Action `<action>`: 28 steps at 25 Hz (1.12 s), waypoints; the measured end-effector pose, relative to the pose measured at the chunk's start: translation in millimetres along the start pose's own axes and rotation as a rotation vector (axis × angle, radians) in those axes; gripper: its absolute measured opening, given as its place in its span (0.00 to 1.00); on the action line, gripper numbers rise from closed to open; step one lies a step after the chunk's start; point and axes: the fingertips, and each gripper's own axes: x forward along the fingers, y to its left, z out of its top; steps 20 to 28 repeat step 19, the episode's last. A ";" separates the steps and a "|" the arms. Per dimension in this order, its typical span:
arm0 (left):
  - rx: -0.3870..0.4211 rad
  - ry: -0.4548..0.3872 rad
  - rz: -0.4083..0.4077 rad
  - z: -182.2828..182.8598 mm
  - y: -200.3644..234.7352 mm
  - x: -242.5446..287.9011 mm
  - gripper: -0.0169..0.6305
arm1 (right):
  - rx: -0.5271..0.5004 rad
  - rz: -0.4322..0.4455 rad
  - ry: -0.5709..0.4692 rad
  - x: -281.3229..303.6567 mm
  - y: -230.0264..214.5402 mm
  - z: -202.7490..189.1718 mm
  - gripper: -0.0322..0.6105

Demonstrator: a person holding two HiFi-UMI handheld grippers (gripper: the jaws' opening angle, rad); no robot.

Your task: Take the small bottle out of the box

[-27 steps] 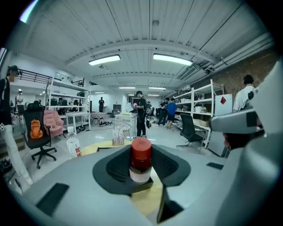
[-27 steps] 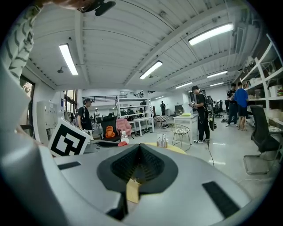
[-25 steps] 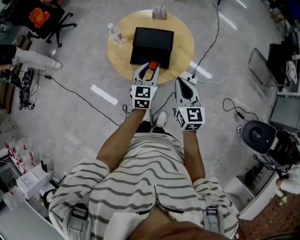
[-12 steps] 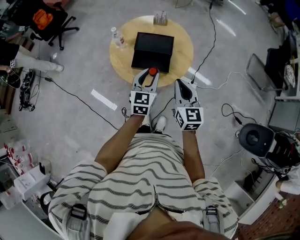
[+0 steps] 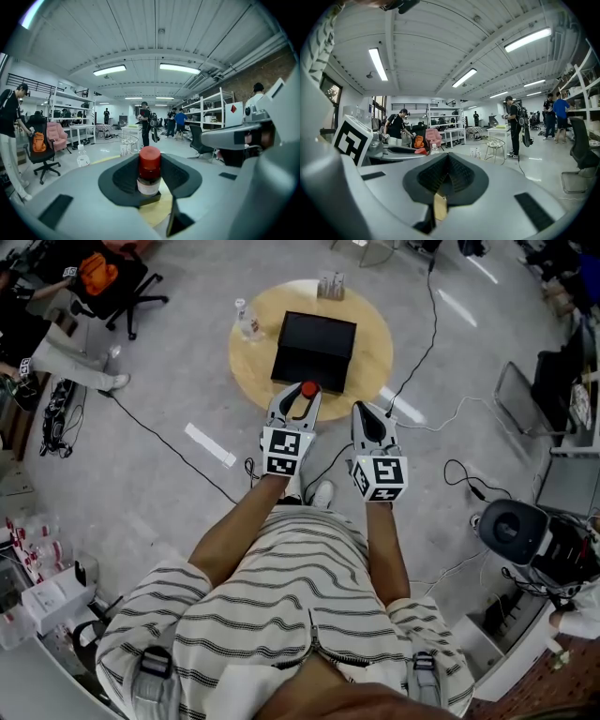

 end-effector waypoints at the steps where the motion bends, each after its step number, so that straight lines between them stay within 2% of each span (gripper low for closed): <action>1: 0.000 -0.002 0.001 0.9 1.2 -1.3 0.26 | -0.002 0.004 -0.002 0.9 1.1 0.4 0.07; 28: 0.004 -0.031 0.018 8.9 17.5 -14.8 0.25 | -0.008 0.005 -0.012 14.0 8.6 1.1 0.07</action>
